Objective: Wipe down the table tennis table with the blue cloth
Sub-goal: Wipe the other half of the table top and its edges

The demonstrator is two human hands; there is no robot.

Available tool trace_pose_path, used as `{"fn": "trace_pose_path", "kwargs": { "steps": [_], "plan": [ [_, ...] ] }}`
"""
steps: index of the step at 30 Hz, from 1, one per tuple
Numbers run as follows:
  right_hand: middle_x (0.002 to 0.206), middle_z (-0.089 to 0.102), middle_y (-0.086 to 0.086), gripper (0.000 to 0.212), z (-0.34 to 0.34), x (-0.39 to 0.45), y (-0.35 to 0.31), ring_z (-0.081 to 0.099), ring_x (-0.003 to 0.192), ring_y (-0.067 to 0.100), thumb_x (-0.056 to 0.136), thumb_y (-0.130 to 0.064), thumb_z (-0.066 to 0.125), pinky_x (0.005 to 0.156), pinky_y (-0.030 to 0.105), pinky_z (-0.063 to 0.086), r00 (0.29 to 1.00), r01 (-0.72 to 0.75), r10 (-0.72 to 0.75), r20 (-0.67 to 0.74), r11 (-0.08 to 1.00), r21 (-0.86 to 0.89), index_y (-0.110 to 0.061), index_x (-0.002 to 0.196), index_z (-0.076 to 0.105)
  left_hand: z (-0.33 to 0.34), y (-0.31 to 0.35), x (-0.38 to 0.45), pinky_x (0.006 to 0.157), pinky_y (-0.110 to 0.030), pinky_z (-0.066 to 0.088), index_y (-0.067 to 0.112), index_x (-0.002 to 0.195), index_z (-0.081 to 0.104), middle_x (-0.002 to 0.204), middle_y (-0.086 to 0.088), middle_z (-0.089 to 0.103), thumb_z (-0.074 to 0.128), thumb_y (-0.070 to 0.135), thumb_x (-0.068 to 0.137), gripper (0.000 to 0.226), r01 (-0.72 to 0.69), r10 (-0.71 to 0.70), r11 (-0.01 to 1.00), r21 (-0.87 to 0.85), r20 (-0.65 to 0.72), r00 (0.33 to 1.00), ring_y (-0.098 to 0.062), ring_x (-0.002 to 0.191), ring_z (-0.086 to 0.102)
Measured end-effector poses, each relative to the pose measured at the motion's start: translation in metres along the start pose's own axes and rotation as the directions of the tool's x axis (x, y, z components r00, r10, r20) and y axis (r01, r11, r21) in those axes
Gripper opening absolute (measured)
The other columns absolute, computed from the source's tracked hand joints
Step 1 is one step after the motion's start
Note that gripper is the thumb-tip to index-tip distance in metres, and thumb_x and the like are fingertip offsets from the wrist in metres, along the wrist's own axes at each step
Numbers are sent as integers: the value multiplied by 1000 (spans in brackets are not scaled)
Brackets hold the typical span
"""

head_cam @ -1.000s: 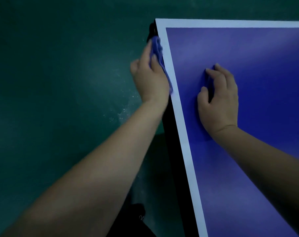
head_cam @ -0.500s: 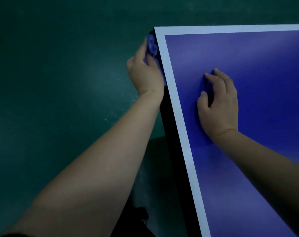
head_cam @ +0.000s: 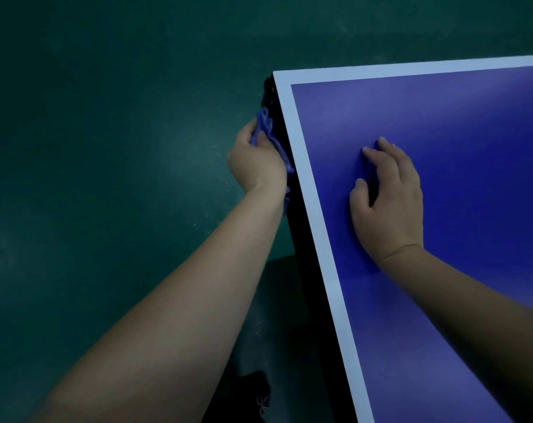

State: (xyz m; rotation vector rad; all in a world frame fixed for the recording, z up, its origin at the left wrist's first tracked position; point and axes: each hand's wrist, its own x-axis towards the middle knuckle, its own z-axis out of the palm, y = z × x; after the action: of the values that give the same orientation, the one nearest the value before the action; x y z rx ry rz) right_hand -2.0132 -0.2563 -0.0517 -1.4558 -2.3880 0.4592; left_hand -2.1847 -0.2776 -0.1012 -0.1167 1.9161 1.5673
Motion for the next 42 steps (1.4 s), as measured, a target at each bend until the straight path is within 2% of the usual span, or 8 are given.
{"fn": "trace_pose_path", "kwargs": {
  "steps": [4,9,13,22,34,36,39,42],
  "plan": [
    [149,37,-1,46,-1,0,0,33,137,16,89,-25,46,113,42,31,1000,8,-8,4,1000,-6,-18,135,49,-2,2,-11,83,1,39,28,126,63,118,-3,54,46,12,99,35,-231,231,973,23,9,973,15,83,56],
    [148,38,0,44,-2,-1,1,34,136,17,91,-23,46,114,40,30,1000,2,-2,2,1000,6,-19,134,50,-43,-38,-30,77,-13,46,15,126,65,116,-13,67,48,14,99,32,-111,29,930,349,231,973,-14,95,62],
    [148,39,3,42,-2,0,2,34,137,19,93,-15,43,114,39,29,1000,-3,3,13,999,49,-16,134,51,-70,-32,-63,97,-15,42,24,128,63,122,-4,55,49,19,100,32,-259,250,915,309,69,966,-2,91,56],
    [127,58,-4,50,-44,-45,30,51,113,2,82,8,34,95,8,39,946,-260,319,-67,862,436,-17,110,67,-91,-39,-166,79,-2,28,18,121,66,107,10,42,56,33,96,31,-805,517,477,353,628,582,-3,94,42],
    [145,40,-8,39,-78,-143,87,30,138,8,93,-2,43,109,24,30,951,-303,310,19,912,278,-22,123,62,-13,5,-114,73,-28,29,21,97,52,100,5,50,51,44,89,24,-602,520,482,637,345,781,-23,93,52],
    [146,38,-8,40,-77,-141,87,27,139,8,93,-2,45,110,23,27,954,-295,297,39,914,277,-21,125,60,-24,-21,-156,71,-31,34,22,99,56,98,1,52,55,43,90,23,-707,542,350,614,483,688,-29,92,55],
    [147,38,-5,40,-76,-139,83,26,139,10,93,-2,46,110,24,26,953,-298,302,22,923,244,-20,125,59,-42,-52,-200,49,-34,41,16,109,71,97,-13,63,75,23,80,30,-904,549,-56,425,769,327,-34,77,60],
    [143,40,-2,38,-73,-134,74,30,136,13,92,-2,46,112,33,31,941,-327,338,-8,914,240,-19,122,61,-30,-44,-185,44,-32,43,17,107,74,93,-14,63,77,23,78,30,-923,463,-118,366,843,275,-34,72,60]
  ]
}}
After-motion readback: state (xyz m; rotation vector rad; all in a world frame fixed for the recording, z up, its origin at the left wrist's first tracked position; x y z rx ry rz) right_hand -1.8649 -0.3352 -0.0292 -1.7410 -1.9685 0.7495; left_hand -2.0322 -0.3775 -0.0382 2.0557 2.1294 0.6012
